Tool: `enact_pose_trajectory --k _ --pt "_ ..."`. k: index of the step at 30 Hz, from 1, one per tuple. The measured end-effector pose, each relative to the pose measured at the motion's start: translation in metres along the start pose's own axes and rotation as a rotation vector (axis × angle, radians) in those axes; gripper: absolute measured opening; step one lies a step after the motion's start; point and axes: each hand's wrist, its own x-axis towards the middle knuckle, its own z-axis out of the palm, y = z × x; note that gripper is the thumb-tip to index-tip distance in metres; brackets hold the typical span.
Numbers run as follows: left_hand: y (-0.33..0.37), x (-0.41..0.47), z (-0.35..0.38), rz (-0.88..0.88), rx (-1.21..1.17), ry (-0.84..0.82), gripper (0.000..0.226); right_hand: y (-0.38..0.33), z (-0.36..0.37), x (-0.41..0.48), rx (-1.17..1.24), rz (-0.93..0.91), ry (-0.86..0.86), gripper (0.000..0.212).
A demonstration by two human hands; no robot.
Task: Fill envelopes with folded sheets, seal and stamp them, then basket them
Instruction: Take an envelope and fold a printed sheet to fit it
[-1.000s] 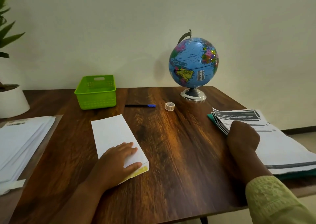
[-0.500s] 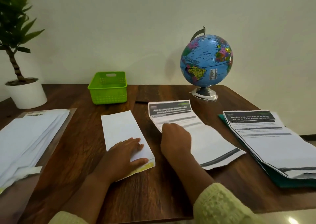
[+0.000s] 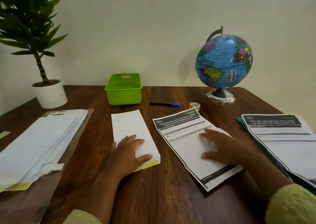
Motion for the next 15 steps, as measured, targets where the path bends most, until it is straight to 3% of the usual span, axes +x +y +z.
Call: enact_pose_trajectory --k 3,7,11,15 --pt "0.005 -0.002 0.0 0.1 -0.059 0.039 0.059 0.001 0.033 0.02 -0.081 -0.011 0.003 0.067" --pt "0.023 -0.009 -0.003 0.415 -0.251 -0.02 0.062 -0.016 0.053 0.052 -0.039 0.01 0.133 0.069" --pt "0.037 -0.013 0.002 0.583 -0.174 -0.03 0.067 -0.017 0.059 0.062 -0.014 0.018 0.185 0.068" --pt "0.044 -0.01 0.002 0.728 -0.038 0.075 0.044 -0.012 0.048 0.06 0.248 -0.012 0.276 0.051"
